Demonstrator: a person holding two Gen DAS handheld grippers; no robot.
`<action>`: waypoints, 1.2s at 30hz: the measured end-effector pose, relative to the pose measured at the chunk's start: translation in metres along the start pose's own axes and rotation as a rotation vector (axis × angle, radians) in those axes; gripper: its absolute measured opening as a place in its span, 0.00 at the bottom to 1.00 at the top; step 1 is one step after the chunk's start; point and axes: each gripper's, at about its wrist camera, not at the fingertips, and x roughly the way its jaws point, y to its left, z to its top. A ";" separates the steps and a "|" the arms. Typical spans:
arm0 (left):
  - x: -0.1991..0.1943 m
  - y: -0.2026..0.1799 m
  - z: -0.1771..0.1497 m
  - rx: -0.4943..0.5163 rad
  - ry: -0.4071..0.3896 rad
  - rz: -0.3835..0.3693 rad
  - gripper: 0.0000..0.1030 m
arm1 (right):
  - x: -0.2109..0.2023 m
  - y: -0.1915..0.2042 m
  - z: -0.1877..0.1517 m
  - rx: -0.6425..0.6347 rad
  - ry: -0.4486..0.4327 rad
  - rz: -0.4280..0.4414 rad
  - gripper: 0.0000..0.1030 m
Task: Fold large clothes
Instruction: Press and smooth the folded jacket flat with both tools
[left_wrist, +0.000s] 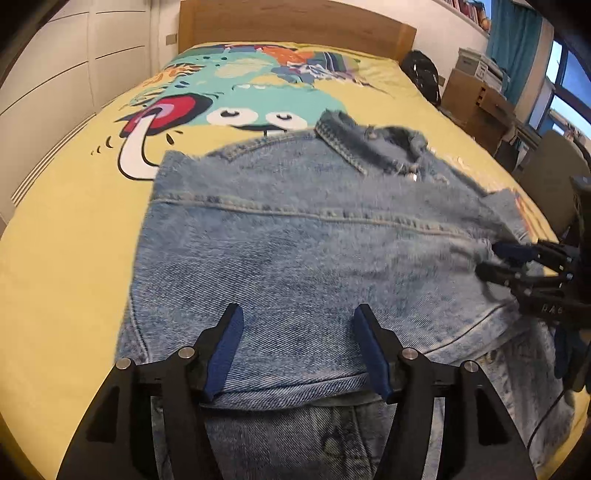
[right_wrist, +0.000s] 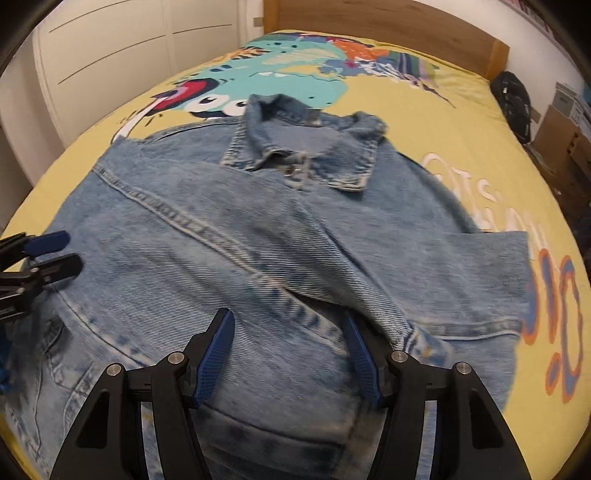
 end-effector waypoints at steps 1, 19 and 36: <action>-0.002 0.000 0.003 -0.004 -0.007 -0.001 0.55 | -0.004 0.001 0.000 -0.002 -0.003 -0.007 0.60; -0.002 0.006 -0.001 -0.067 -0.020 0.003 0.58 | -0.017 0.022 -0.019 -0.030 0.026 -0.006 0.63; -0.070 -0.012 -0.035 -0.063 0.008 0.088 0.58 | -0.116 0.017 -0.060 0.046 -0.035 0.035 0.63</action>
